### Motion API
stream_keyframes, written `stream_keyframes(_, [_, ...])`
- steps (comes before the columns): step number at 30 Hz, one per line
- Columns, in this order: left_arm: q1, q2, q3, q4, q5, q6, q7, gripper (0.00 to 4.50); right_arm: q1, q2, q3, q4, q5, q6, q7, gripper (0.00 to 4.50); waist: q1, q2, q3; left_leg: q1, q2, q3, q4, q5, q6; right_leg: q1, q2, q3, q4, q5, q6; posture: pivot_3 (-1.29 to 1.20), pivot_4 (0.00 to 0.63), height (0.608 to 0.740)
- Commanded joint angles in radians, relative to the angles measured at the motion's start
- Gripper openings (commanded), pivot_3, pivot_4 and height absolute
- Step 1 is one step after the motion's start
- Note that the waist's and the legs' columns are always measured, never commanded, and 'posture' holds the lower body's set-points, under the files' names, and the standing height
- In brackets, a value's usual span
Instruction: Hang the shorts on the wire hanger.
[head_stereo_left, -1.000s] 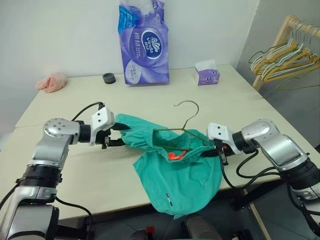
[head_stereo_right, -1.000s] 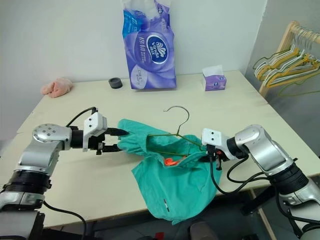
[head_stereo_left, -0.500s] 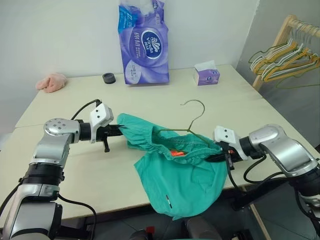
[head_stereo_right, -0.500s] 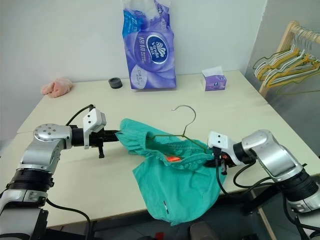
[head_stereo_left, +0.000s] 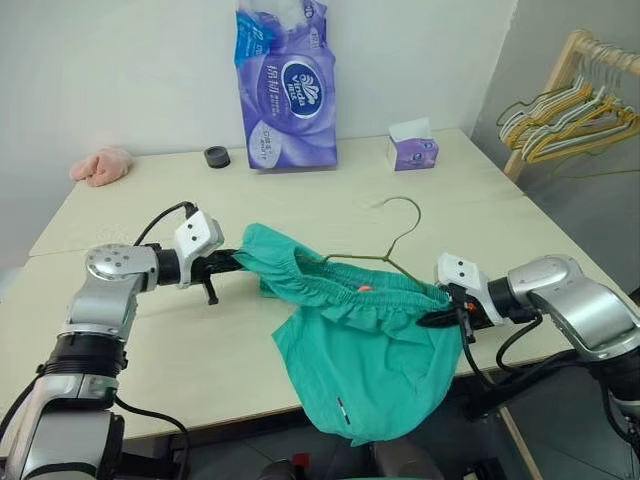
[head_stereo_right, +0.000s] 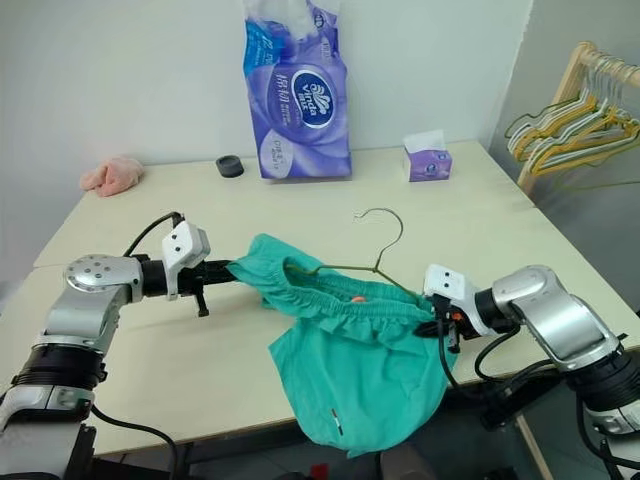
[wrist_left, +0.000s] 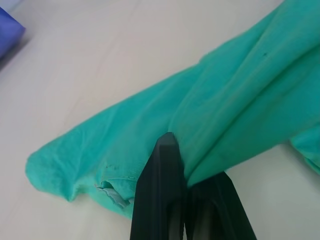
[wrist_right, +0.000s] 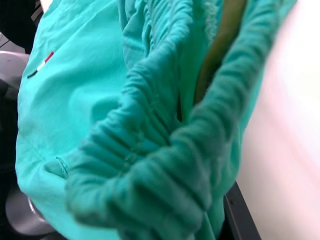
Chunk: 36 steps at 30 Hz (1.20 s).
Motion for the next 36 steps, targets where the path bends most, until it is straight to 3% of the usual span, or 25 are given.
stream_keyframes(1, [-0.029, -0.005, 0.046, -0.047, -0.022, -0.006, 0.040, 0.02, -0.028, 0.002, -0.018, -0.013, 0.012, -0.006, 0.000, 0.00, 0.000, 0.000, 0.000, 0.000, 0.000, 0.000, 0.000, 0.000, 0.000, 0.000, 0.000, 0.000, 0.000, 0.000, 0.000, -0.29, 0.027, 0.740])
stream_keyframes(12, [-0.048, -0.012, 0.096, -0.142, -0.135, 0.129, 0.043, 0.02, -0.020, -0.003, 0.008, 0.009, -0.008, -0.033, 0.007, 0.00, 0.000, 0.000, 0.000, 0.000, 0.000, 0.000, 0.000, 0.000, 0.000, 0.000, 0.000, 0.000, 0.000, 0.000, 0.000, -0.27, 0.021, 0.740])
stream_keyframes(21, [0.015, 0.022, 0.062, -0.208, -0.122, 0.161, -0.014, 0.02, -0.026, 0.011, 0.005, 0.010, 0.001, -0.028, -0.002, 0.00, 0.000, 0.000, 0.000, 0.000, 0.000, 0.000, 0.000, 0.000, 0.000, 0.000, 0.000, 0.000, 0.000, 0.000, 0.000, -0.27, 0.016, 0.740])
stream_keyframes(24, [0.037, 0.034, 0.070, -0.222, -0.122, 0.171, -0.021, 0.59, -0.026, 0.020, -0.001, 0.009, 0.005, -0.021, -0.010, 0.00, 0.000, 0.000, 0.000, 0.000, 0.000, 0.000, 0.000, 0.000, 0.000, 0.000, 0.000, 0.000, 0.000, 0.000, 0.000, -0.27, 0.015, 0.740])
stream_keyframes(31, [0.107, 0.043, 0.084, -0.219, -0.056, 0.079, 0.037, 2.56, -0.012, 0.042, -0.031, -0.001, 0.029, 0.008, -0.041, 0.00, 0.001, 0.000, 0.000, 0.000, 0.000, 0.000, 0.000, 0.000, 0.000, 0.000, 0.000, 0.000, 0.000, 0.000, 0.000, -0.28, 0.014, 0.740])
stream_keyframes(36, [0.138, 0.051, 0.144, -0.247, -0.076, 0.096, 0.096, 2.56, 0.017, 0.068, -0.080, -0.024, 0.058, 0.047, -0.103, 0.00, 0.000, 0.000, 0.000, 0.000, 0.000, 0.000, 0.000, 0.000, 0.000, 0.000, 0.000, 0.000, 0.000, 0.000, 0.000, -0.30, 0.020, 0.740])
